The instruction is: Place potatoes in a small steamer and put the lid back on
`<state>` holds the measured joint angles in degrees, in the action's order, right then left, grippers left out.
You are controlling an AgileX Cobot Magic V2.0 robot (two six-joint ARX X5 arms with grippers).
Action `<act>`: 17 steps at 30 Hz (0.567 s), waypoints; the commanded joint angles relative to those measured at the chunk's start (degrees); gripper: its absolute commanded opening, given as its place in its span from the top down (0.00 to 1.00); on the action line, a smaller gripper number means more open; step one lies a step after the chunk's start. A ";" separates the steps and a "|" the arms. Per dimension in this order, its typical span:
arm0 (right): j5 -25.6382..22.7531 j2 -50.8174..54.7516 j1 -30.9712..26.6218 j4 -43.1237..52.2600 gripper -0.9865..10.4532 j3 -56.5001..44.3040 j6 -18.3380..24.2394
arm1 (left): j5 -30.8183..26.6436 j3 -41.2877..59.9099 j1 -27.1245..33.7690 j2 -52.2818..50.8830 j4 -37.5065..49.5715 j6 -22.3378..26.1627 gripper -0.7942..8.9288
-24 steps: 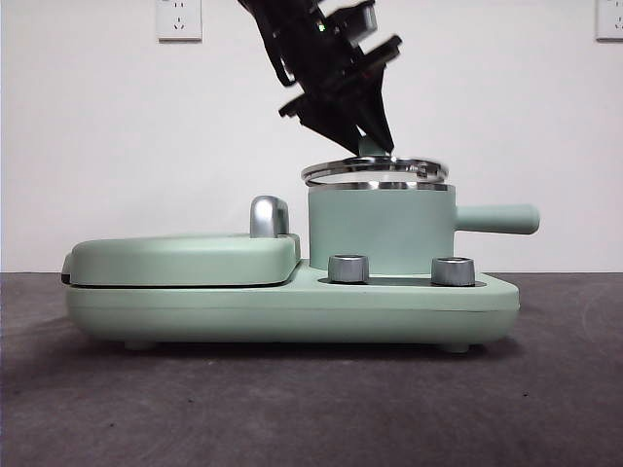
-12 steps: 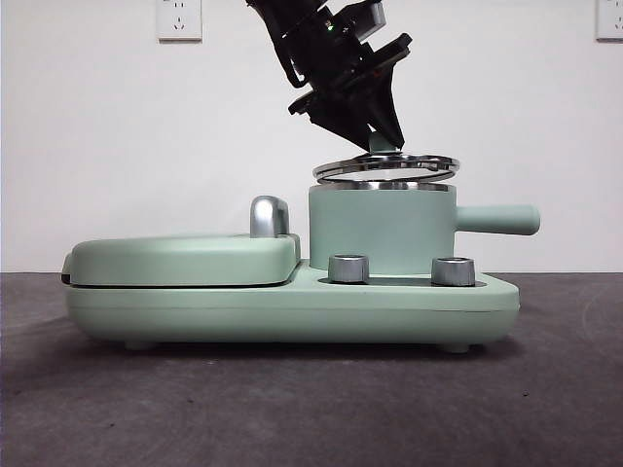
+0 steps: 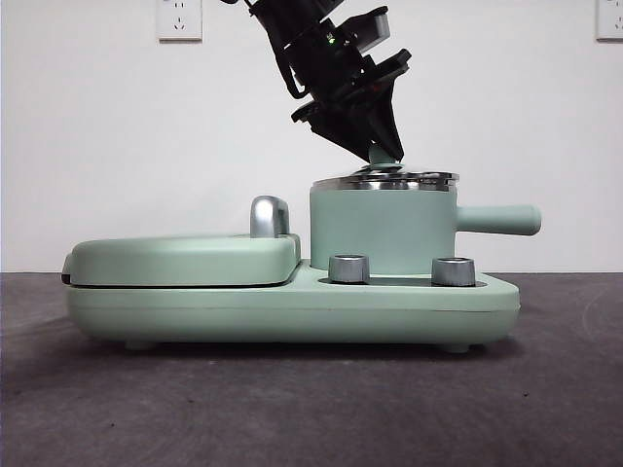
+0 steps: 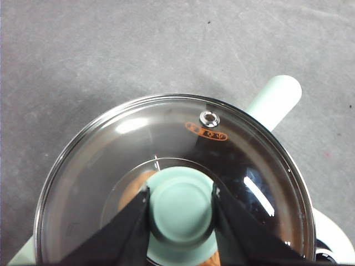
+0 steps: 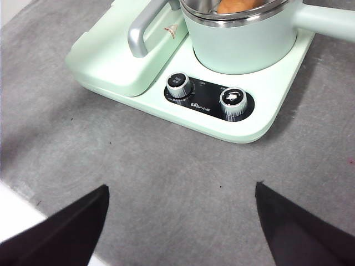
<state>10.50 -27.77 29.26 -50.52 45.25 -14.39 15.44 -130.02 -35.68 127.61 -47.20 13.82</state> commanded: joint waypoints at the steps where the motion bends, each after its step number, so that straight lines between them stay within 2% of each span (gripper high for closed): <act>1: -0.04 -0.13 0.42 0.35 0.55 0.02 -0.63 | -1.75 -1.66 -1.25 1.44 -1.46 3.89 0.90; 9: -0.04 -0.13 0.42 0.35 0.55 0.04 -0.72 | -2.10 -1.66 -2.23 1.44 -3.10 4.59 0.90; 12: -0.07 -0.13 0.42 0.39 0.55 0.04 -0.72 | -2.10 -1.75 -2.25 1.42 -2.03 2.03 0.90; 17: -0.07 -0.13 0.42 0.39 0.55 0.04 -0.72 | -2.10 -1.88 -2.10 1.42 -1.44 1.18 0.90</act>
<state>10.50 -27.77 29.26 -50.52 45.25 -14.48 13.02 -130.56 -36.67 127.59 -48.14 15.46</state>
